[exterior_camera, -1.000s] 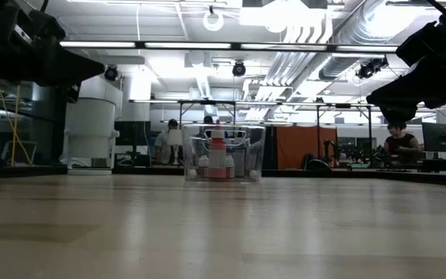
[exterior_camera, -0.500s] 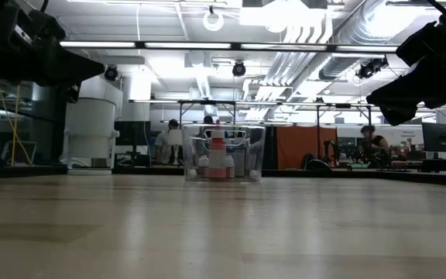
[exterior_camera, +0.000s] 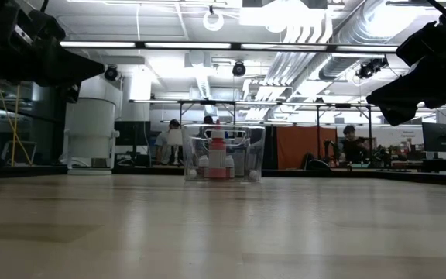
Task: Pick & Place food coloring
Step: Return to Home Position
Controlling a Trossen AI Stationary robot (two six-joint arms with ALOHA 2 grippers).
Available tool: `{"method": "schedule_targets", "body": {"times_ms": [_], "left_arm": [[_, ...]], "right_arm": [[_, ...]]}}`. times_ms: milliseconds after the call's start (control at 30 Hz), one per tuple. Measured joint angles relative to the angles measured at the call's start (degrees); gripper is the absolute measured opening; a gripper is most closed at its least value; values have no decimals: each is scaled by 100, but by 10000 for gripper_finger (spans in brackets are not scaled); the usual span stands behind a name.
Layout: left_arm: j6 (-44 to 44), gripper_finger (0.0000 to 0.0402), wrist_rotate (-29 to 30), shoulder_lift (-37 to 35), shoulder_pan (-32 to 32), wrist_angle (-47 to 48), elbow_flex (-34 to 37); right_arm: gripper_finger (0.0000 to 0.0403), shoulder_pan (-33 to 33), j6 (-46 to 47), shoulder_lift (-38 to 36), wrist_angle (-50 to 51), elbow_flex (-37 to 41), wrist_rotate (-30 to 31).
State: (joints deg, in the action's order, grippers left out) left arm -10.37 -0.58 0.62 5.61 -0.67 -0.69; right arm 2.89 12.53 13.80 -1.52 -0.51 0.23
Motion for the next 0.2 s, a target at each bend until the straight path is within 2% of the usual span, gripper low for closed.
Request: {"method": "schedule_targets", "body": {"times_ms": [200], "left_arm": [[-2,1,0,0,0,0,0]], "right_arm": [[51,1,-1,0,0,0,0]]}}
